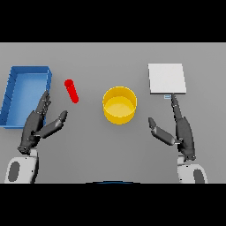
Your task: Pick up the red beaker and tilt it to pour out 1 green nut into yellow bowl. Pick up the yellow bowl and place it on the metallic measuring scale.
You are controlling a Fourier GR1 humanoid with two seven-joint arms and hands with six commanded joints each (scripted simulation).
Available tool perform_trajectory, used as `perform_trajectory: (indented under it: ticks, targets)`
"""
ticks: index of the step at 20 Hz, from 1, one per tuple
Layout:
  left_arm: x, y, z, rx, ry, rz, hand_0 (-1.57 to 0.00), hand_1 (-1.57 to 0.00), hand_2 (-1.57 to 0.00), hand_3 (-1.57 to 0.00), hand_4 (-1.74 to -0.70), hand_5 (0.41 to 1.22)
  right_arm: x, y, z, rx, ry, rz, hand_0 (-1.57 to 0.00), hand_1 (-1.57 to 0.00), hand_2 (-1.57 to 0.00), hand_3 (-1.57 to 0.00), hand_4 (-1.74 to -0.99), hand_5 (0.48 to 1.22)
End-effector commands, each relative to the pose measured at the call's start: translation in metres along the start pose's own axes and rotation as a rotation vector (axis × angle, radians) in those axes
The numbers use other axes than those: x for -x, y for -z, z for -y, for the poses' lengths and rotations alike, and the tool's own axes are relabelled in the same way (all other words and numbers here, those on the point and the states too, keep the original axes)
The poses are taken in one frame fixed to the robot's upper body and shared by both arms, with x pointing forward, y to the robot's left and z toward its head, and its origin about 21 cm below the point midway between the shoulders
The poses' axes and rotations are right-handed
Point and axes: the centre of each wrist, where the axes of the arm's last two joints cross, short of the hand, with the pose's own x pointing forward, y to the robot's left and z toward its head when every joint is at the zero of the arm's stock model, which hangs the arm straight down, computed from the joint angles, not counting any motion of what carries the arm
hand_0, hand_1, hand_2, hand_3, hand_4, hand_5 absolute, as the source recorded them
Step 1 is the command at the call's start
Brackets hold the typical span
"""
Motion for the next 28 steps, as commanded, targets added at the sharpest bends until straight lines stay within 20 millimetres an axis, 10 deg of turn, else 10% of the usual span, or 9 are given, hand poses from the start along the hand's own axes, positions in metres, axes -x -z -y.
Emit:
perform_trajectory:
  ticks: [1,28]
  targets:
    - [0.0,0.004,0.006,0.009,0.005,0.014,0.0,0.0,0.0,0.0,-1.16,0.604,-0.001,0.001,0.0,-0.008,0.016,0.004,0.0,0.0,0.0,0.0,-1.212,0.607]
    - [0.025,0.126,0.037,0.064,0.044,-0.026,0.0,0.0,0.0,0.0,-1.31,0.688,-0.002,0.0,0.007,-0.004,0.033,0.012,0.0,0.0,0.0,0.0,-1.269,0.64]
